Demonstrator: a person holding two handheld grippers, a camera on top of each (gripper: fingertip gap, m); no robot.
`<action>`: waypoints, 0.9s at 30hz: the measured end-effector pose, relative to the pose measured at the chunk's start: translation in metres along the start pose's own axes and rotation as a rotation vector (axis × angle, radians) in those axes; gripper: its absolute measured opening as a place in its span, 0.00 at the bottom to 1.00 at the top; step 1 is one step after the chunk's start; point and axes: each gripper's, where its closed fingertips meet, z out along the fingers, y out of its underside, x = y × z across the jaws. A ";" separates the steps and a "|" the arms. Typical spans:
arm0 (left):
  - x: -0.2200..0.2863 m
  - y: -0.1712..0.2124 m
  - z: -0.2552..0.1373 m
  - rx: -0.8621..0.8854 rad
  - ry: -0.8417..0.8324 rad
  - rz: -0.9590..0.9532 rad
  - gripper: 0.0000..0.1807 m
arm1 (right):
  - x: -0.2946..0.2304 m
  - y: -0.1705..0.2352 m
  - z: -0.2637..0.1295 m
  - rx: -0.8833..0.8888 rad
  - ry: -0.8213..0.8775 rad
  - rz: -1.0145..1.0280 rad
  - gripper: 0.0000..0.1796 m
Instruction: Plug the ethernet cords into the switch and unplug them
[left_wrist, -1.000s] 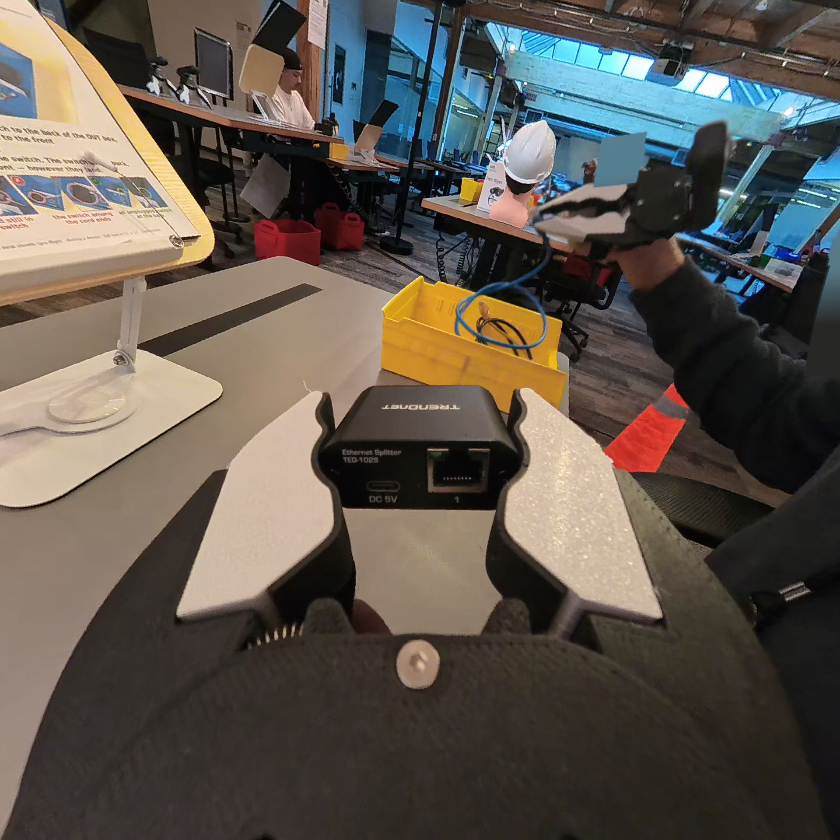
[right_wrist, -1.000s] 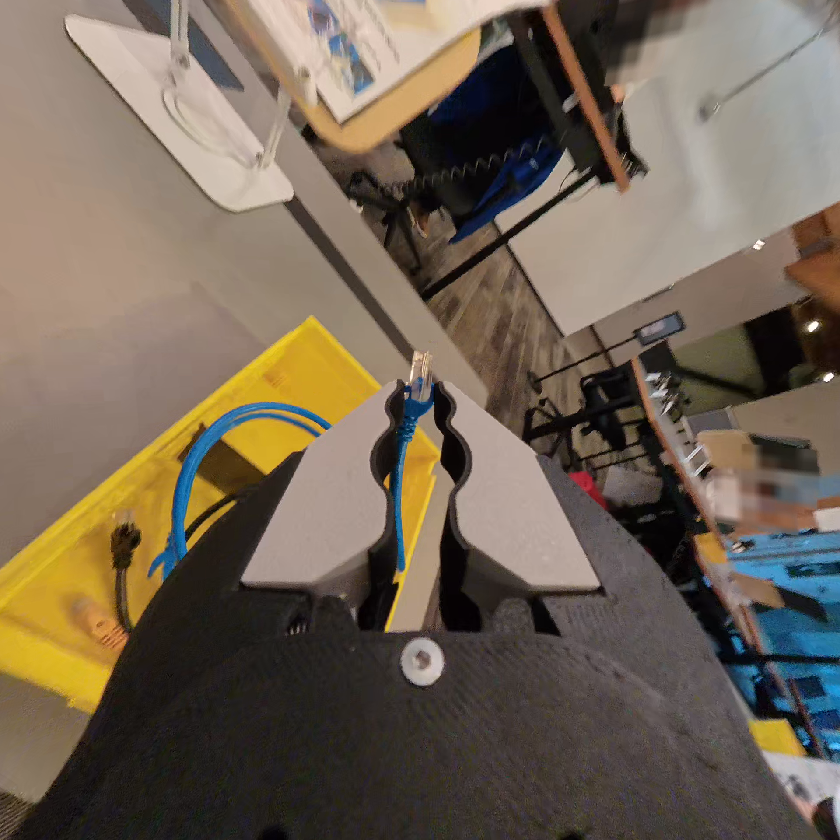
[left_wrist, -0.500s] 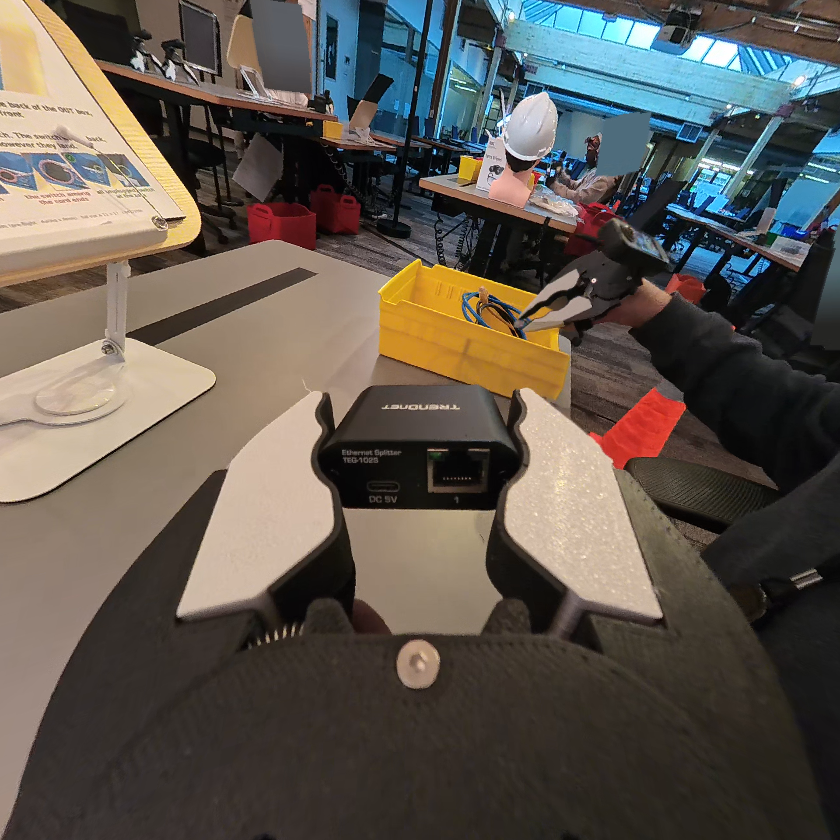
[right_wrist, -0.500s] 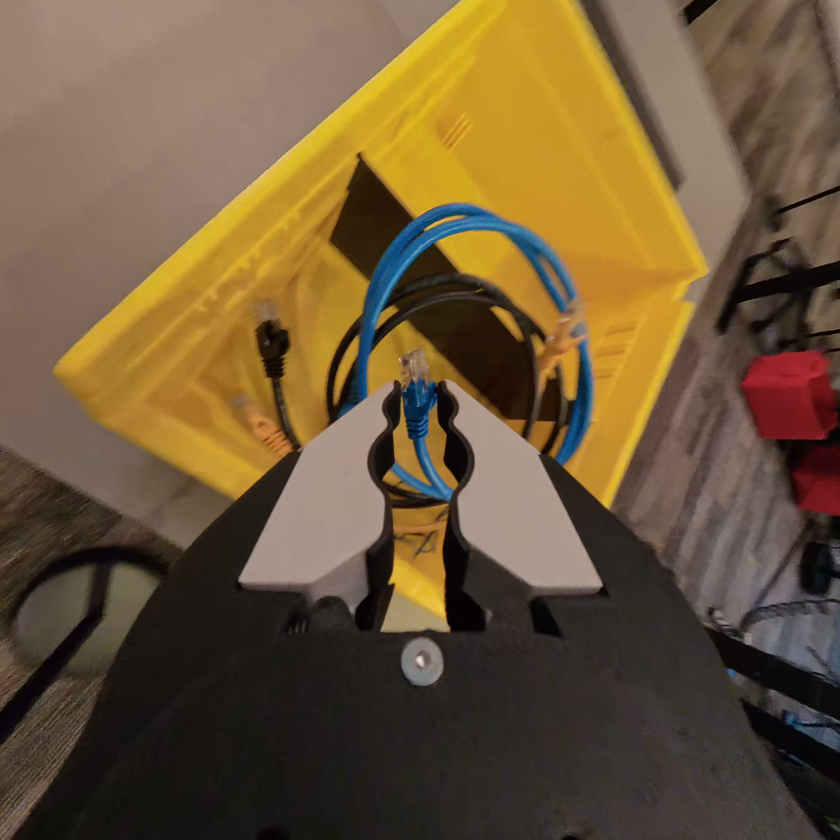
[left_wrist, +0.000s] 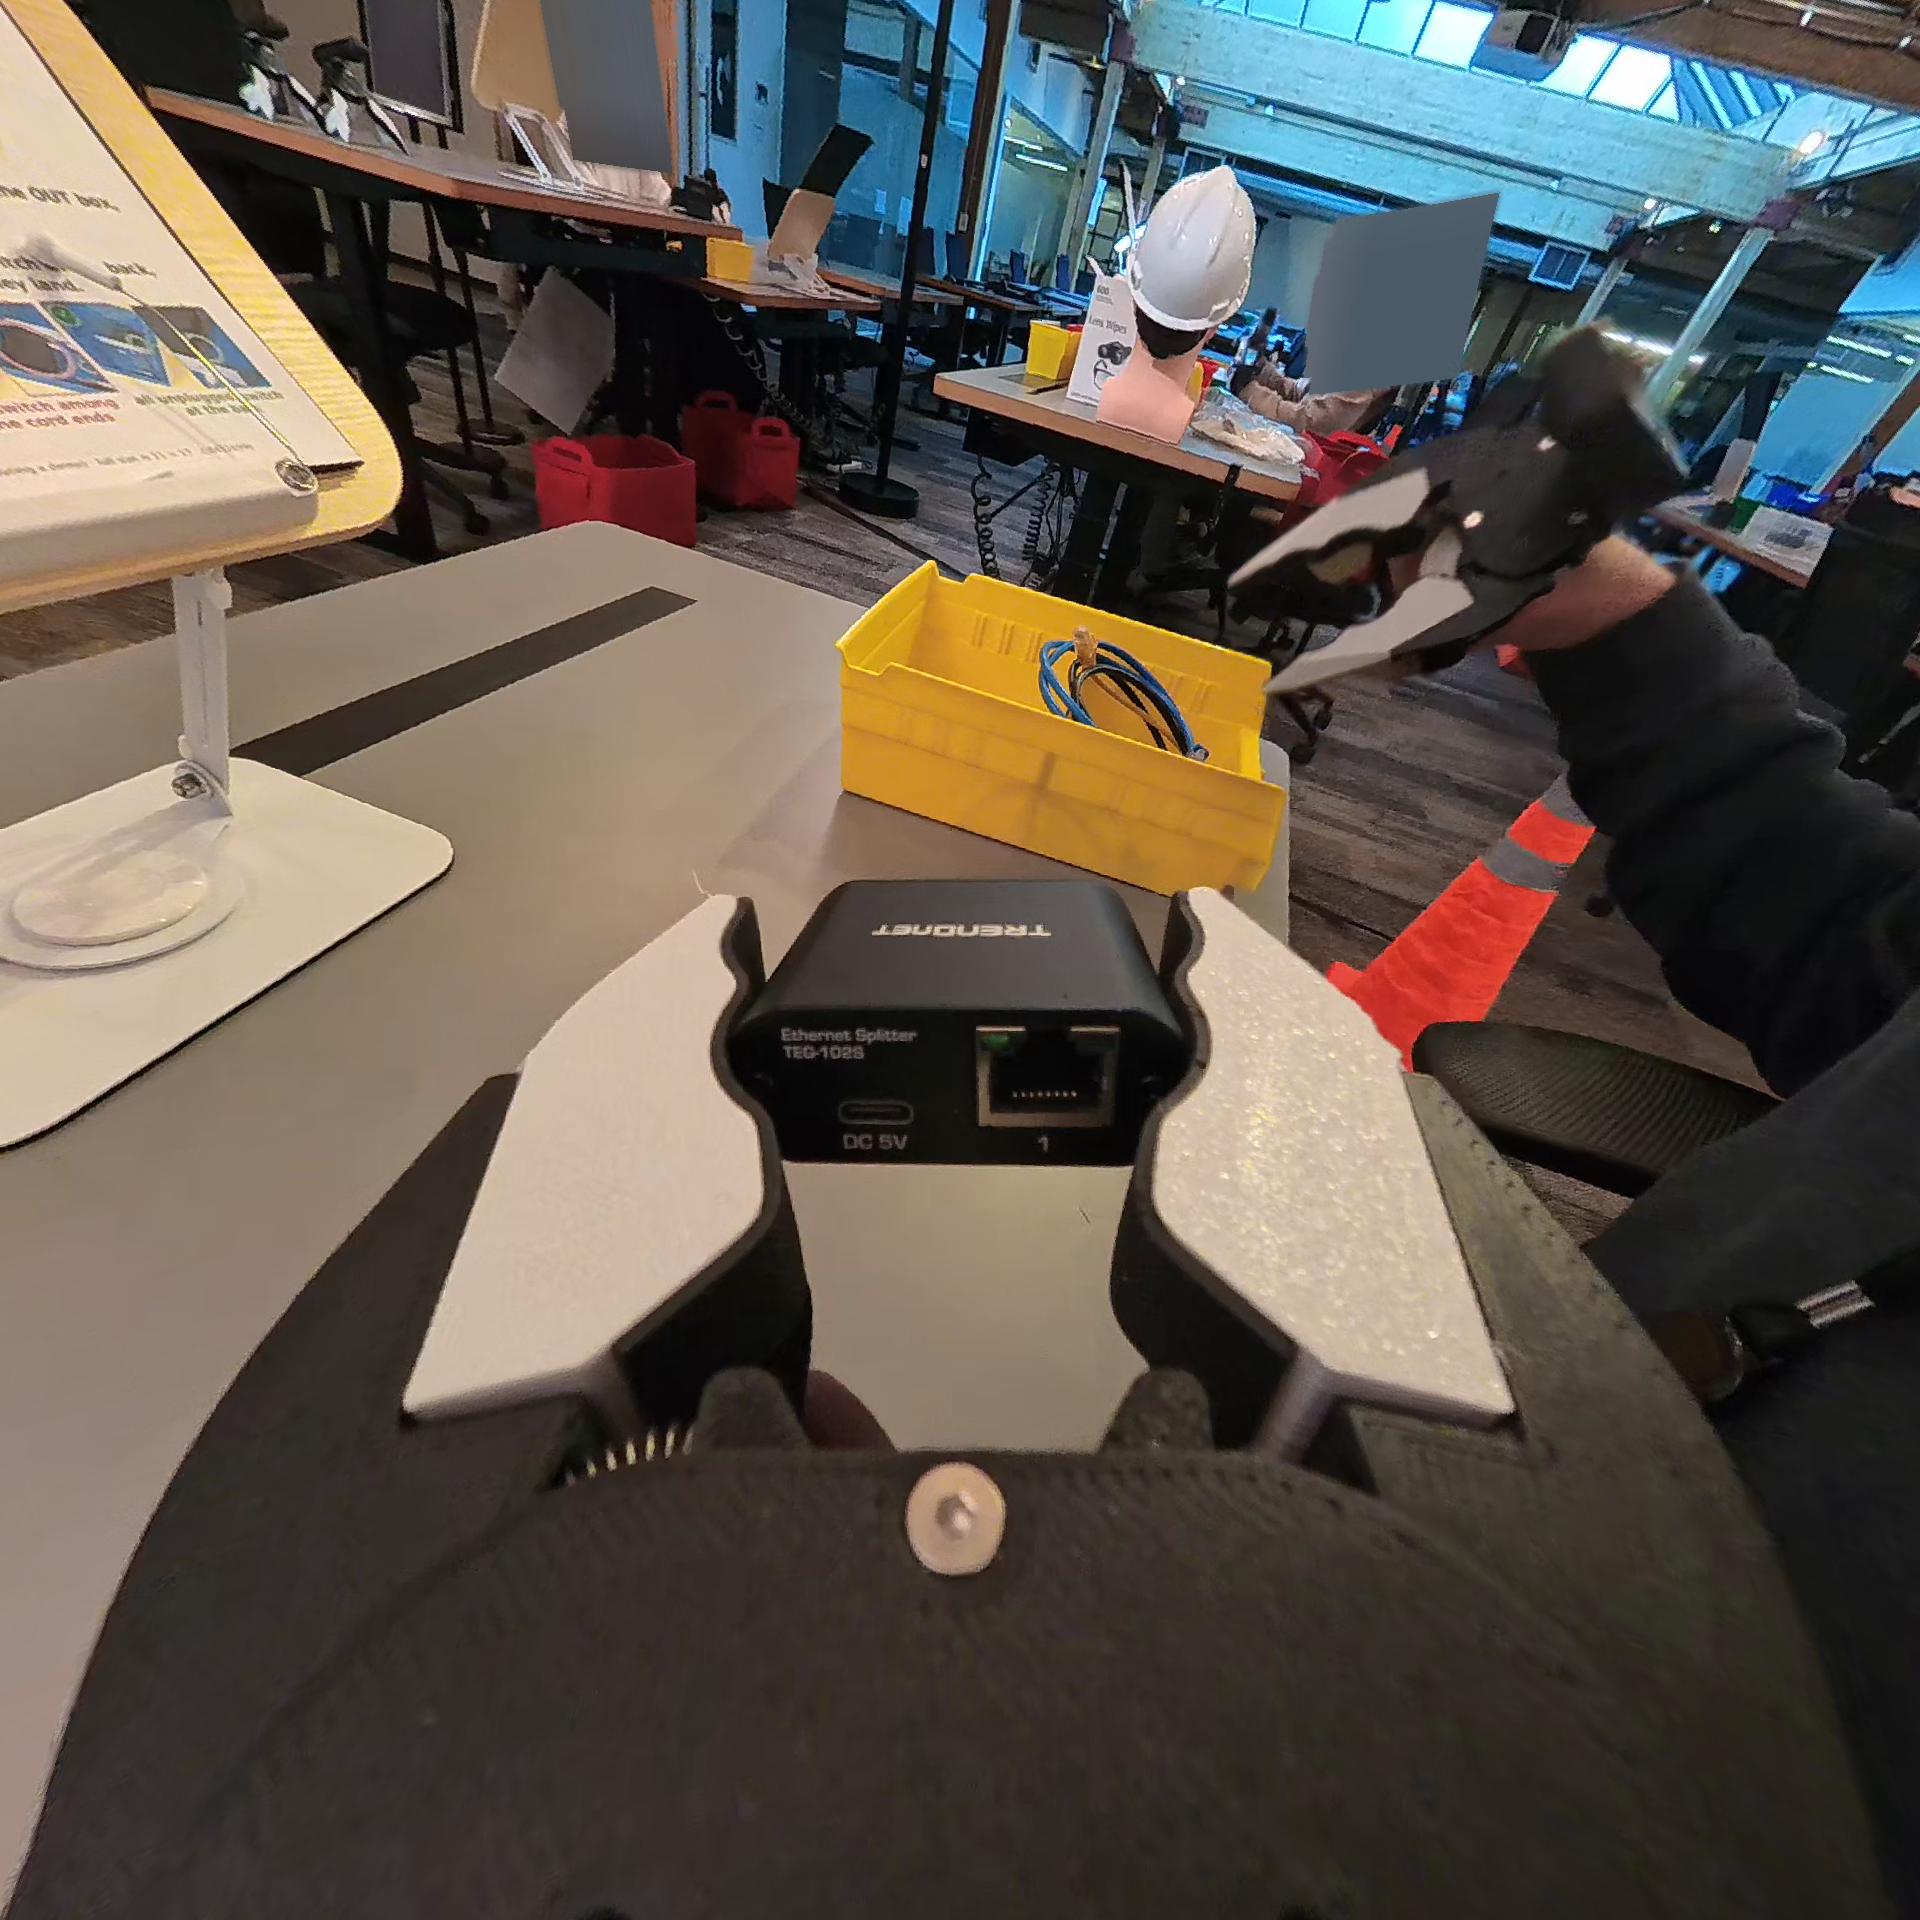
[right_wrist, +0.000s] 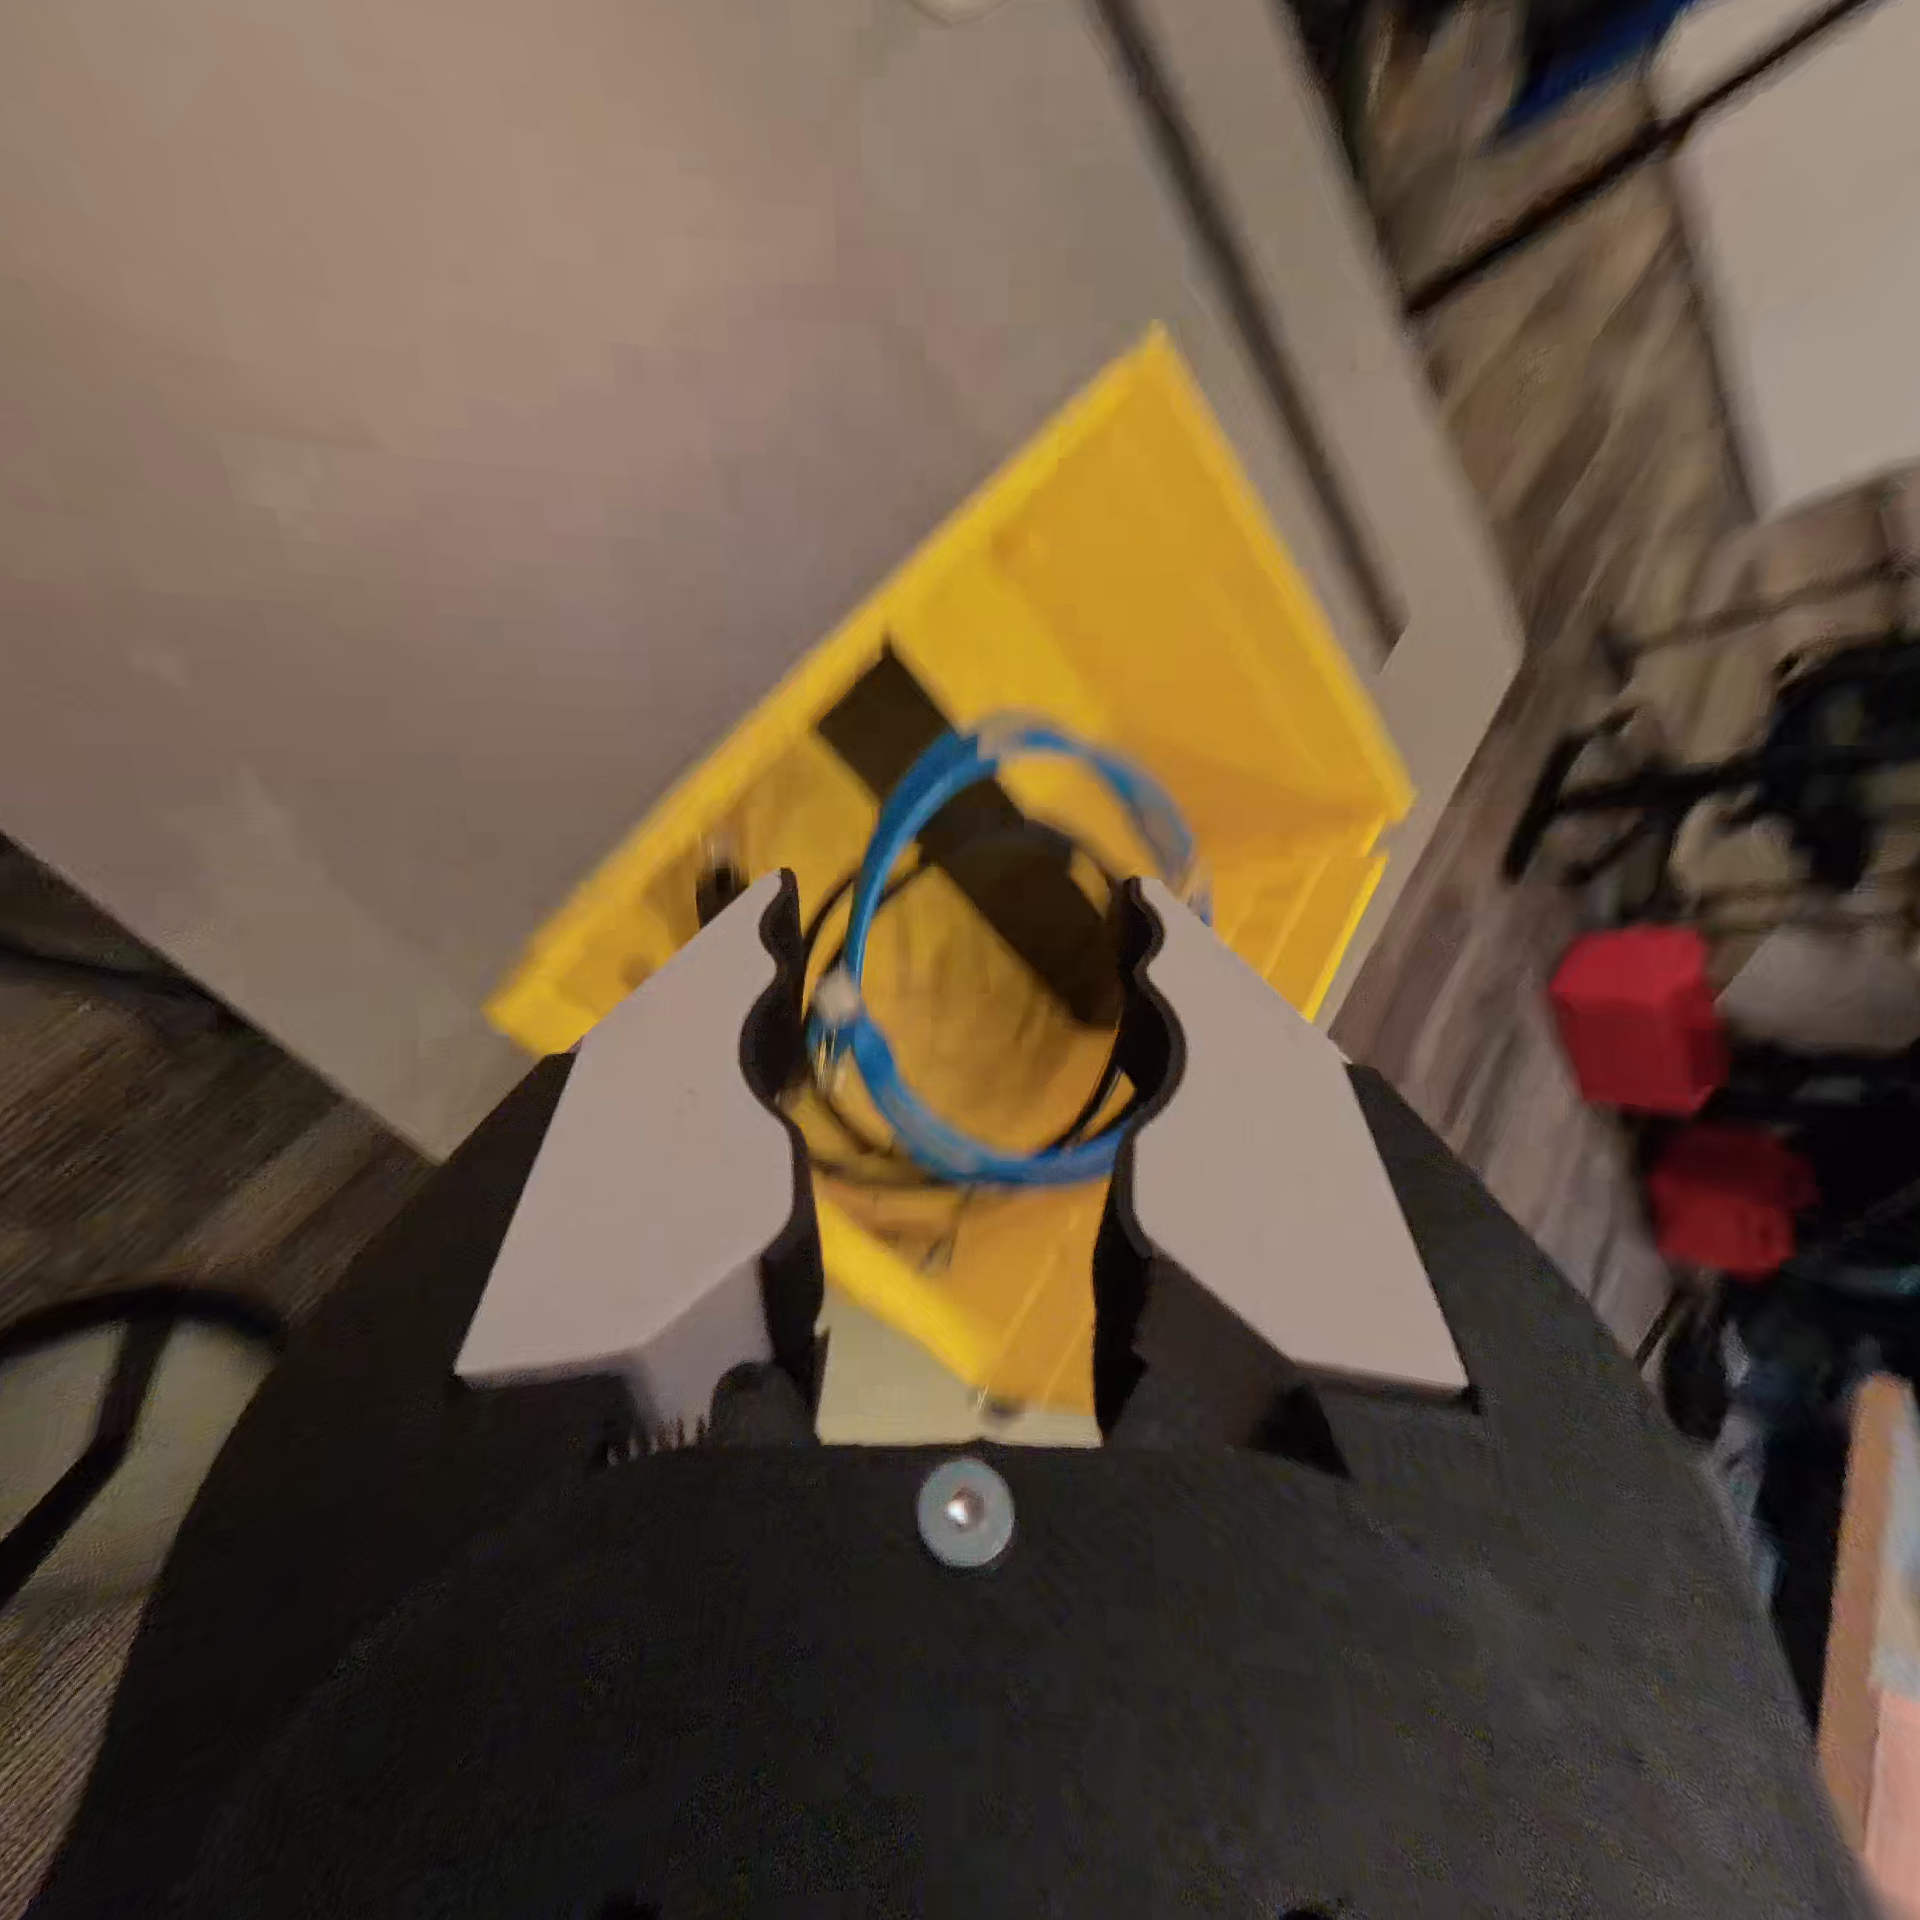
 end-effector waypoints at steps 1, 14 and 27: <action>0.001 0.000 0.002 0.001 0.005 -0.003 0.40 | 0.000 -0.029 -0.007 0.086 0.034 -0.041 0.33; 0.058 0.002 0.023 0.037 0.302 -0.183 0.40 | -0.182 -0.323 0.002 0.890 0.083 -0.712 0.29; 0.040 -0.015 0.006 0.054 0.200 -0.117 0.39 | -0.088 -0.289 0.015 0.620 0.079 -0.656 0.12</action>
